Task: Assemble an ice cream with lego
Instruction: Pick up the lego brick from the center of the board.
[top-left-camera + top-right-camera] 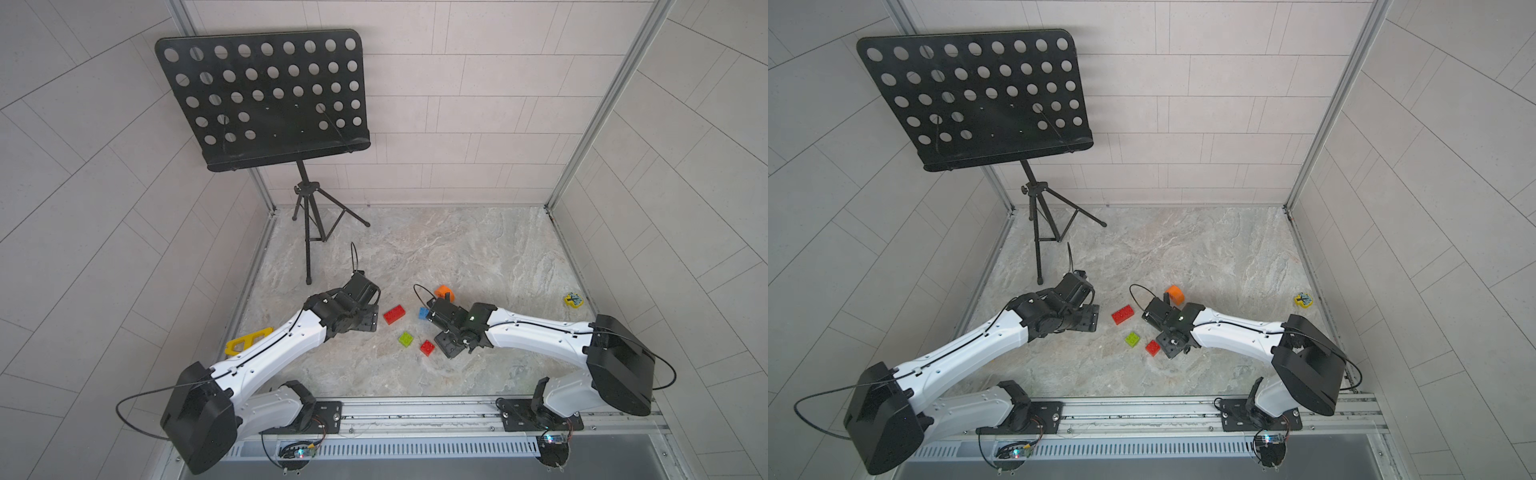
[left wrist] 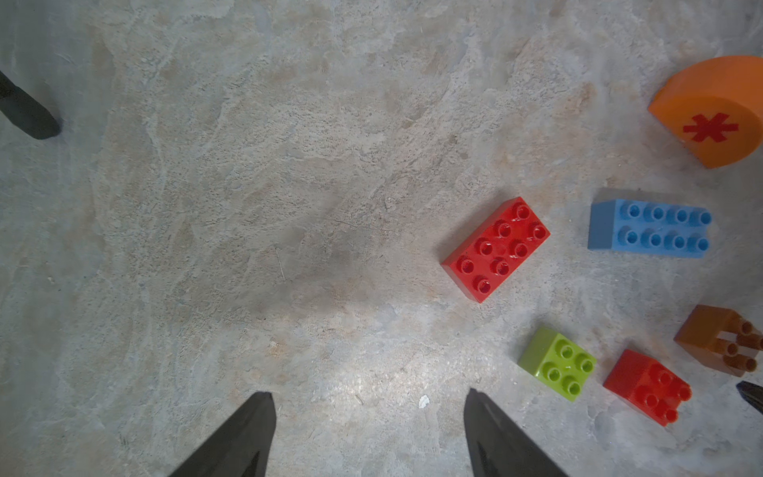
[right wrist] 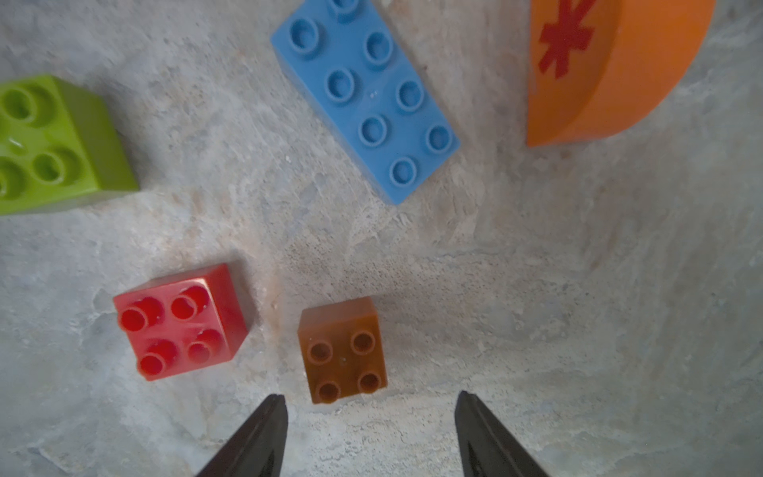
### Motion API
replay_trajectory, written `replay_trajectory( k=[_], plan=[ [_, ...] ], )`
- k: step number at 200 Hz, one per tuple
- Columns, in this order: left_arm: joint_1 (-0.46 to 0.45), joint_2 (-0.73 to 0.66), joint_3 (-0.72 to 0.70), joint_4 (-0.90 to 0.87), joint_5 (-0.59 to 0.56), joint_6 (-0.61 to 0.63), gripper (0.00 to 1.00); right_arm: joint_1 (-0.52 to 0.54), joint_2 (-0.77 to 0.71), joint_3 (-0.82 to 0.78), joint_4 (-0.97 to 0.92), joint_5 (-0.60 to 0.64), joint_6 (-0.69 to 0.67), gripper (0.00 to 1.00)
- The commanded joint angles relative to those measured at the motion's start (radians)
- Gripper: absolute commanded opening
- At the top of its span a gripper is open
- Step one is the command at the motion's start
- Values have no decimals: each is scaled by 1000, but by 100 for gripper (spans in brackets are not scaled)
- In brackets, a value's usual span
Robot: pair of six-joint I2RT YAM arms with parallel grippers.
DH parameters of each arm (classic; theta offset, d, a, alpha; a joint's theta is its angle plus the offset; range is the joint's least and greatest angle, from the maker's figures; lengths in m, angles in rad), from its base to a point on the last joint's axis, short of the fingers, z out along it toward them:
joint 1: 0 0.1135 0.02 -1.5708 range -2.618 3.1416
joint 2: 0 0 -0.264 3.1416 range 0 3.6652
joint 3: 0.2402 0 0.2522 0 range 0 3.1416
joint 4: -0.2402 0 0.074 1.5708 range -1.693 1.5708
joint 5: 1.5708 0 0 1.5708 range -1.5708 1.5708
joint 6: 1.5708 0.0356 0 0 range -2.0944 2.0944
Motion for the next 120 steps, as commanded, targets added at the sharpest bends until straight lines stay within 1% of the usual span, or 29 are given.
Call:
replay_trajectory(
  k=[1,97,120],
  plan=[
    [-6,-17,-5,18,-33,-9,79,4,27,13,24,3,-4,67],
    [-9,8,-3,21,-38,-2,79,3,88,13,48,-17,-21,55],
    [-9,10,-2,20,-39,0,79,3,92,13,53,-22,-24,50]
  ],
)
